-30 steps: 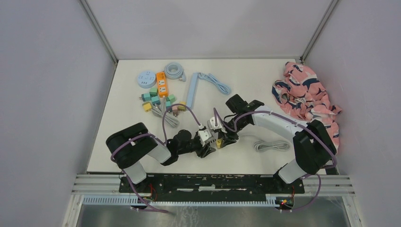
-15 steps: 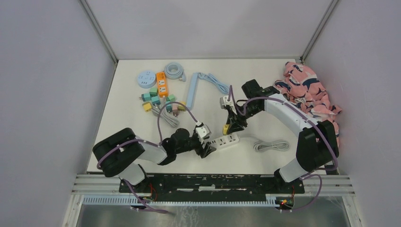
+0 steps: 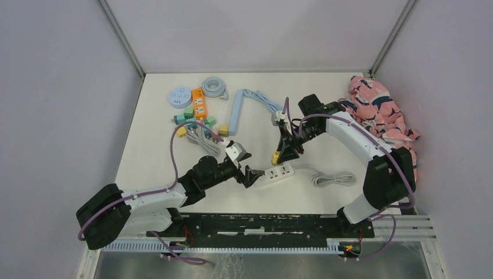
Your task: Pull the plug off the socket
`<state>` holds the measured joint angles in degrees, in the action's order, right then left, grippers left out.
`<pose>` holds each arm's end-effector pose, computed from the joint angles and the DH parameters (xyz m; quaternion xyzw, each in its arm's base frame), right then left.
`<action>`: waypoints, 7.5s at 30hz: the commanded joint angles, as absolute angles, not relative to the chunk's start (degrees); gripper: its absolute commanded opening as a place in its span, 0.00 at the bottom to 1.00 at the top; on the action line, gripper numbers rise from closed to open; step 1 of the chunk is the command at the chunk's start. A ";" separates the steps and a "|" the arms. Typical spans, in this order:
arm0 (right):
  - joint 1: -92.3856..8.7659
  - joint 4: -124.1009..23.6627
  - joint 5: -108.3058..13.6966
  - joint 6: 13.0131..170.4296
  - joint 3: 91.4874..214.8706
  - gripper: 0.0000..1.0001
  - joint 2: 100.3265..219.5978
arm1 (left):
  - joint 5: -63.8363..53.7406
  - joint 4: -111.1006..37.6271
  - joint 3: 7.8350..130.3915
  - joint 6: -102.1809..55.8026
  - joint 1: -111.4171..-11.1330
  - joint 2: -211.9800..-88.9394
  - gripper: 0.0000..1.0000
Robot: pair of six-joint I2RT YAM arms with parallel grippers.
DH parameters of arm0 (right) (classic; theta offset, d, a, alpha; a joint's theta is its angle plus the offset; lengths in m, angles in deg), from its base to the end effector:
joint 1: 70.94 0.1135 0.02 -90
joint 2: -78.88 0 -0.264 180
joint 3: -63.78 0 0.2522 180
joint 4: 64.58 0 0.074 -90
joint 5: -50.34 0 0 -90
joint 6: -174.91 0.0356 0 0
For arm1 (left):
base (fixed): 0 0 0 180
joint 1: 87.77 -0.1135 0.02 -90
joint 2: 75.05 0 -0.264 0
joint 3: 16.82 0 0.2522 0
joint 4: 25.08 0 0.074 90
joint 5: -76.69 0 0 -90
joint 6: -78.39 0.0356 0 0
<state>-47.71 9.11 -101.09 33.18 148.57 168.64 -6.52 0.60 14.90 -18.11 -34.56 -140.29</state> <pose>0.2524 0.1423 0.2664 -0.5606 0.6482 0.4717 0.2074 0.1332 -0.1851 0.1990 0.3340 0.6754 -0.3653 0.5467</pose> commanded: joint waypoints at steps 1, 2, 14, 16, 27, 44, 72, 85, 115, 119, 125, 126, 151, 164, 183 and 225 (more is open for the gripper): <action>-48.59 6.36 -105.23 39.20 150.51 0.04 168.56 | -8.73 -1.00 16.26 -23.80 -34.74 -135.39 0.95; -48.74 5.66 -105.37 40.21 150.34 0.04 168.56 | -8.93 -1.12 16.22 -24.59 -34.78 -134.64 0.97; -50.46 -0.94 -107.53 49.19 148.87 0.05 167.55 | -8.94 -1.38 17.18 -30.76 -34.98 -132.55 0.99; -50.76 -2.13 -107.86 50.90 148.40 0.05 167.32 | -8.59 -1.35 17.60 -31.23 -34.97 -132.77 0.99; -52.24 -7.79 -109.01 58.06 146.73 0.05 166.70 | -9.17 -2.42 19.47 -33.45 -34.99 -133.65 0.99; -53.23 -17.46 -110.47 70.30 144.17 0.07 167.86 | -9.02 -2.62 22.14 -37.00 -35.01 -136.69 0.99; -53.43 -32.43 -105.11 97.26 141.96 0.12 175.98 | -31.19 -27.57 39.08 -36.17 -29.20 -147.46 0.99; -53.36 -31.66 -106.33 98.97 142.70 0.12 177.85 | -39.53 -35.28 51.54 -35.34 -28.23 -160.00 0.73; -55.07 -21.38 -108.23 89.57 146.61 0.99 177.51 | -41.27 -27.79 27.18 -45.25 -45.16 -141.79 0.03; -55.20 -20.76 -108.26 89.06 146.92 0.99 177.58 | -36.28 -26.80 24.05 -48.25 -54.68 -138.77 0.03; -55.38 -20.17 -108.24 88.82 147.06 1.00 177.80 | -36.82 -27.64 25.23 -49.15 -61.84 -139.10 0.03; -55.38 -20.07 -108.34 88.83 147.15 1.00 177.84 | -36.74 -27.54 25.78 -49.28 -62.90 -139.84 0.03; -56.50 -19.09 -108.80 88.02 147.54 1.00 177.98 | -39.37 -43.80 45.80 -53.06 -67.41 -161.57 0.77; -56.90 -17.18 -108.79 86.32 148.22 1.00 177.88 | -31.52 -46.86 46.62 -52.65 -67.42 -156.84 1.00; -57.66 -10.96 -107.76 79.69 150.39 1.00 176.00 | -15.23 -39.11 38.81 -53.45 -67.43 -141.47 0.99; -61.67 -3.38 -105.80 70.71 152.24 1.00 171.13 | -2.69 -26.42 35.55 -22.02 -26.67 -150.61 0.99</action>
